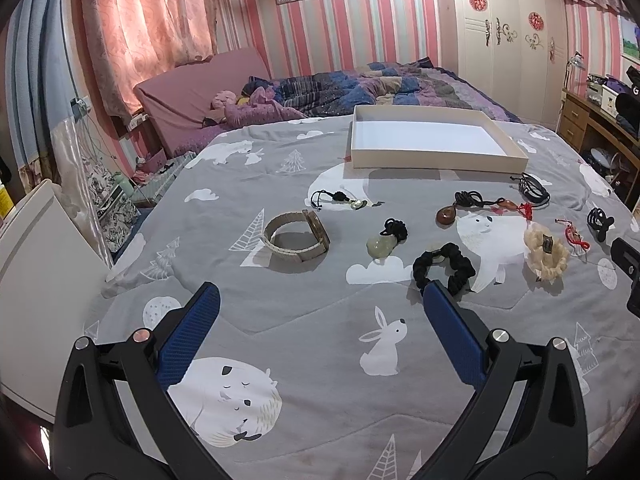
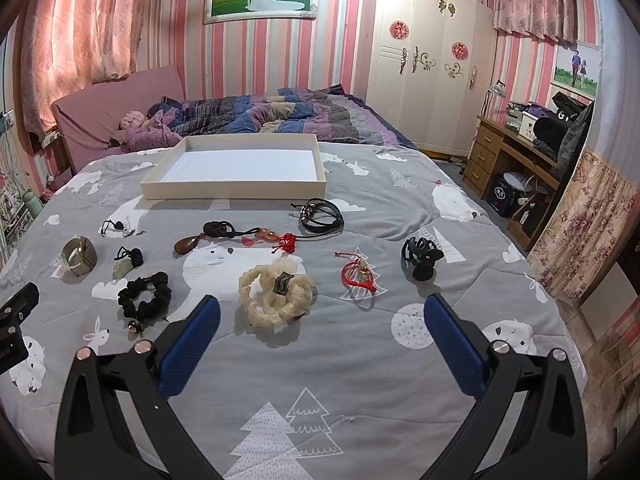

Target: Organize jewelry

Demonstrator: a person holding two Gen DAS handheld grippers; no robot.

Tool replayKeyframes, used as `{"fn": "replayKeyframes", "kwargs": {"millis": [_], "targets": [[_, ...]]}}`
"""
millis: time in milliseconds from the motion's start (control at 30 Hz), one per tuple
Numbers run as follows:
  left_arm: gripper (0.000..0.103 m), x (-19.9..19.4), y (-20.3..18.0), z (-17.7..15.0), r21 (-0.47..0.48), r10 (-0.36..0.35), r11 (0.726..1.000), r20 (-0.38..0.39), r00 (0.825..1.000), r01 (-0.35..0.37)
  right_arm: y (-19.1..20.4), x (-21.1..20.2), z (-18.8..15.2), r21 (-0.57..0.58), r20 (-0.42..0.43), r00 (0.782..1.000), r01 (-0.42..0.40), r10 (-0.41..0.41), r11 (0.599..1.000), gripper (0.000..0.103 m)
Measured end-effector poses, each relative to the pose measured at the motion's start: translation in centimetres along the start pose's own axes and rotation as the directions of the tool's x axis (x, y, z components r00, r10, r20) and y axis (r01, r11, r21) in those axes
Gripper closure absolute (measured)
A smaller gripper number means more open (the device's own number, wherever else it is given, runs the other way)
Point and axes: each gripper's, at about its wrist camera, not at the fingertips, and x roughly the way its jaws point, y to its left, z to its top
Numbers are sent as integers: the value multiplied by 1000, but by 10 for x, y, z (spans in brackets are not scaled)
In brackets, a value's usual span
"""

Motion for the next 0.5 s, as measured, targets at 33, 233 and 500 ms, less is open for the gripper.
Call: {"fn": "replayKeyframes", "kwargs": {"millis": [33, 233, 500], "targets": [[3, 0, 0, 0, -1, 0, 1000, 0, 1000, 0, 0, 0, 0, 1, 2, 1000, 1, -1, 1000, 1], [3, 1, 0, -1, 0, -6, 1000, -3, 1000, 6, -1, 1, -1, 4, 0, 1000, -6, 6, 1000, 1], [3, 2, -2, -1, 6, -17, 1000, -1, 1000, 17, -5, 3, -1, 25, 6, 1000, -30, 30, 999, 1]]}}
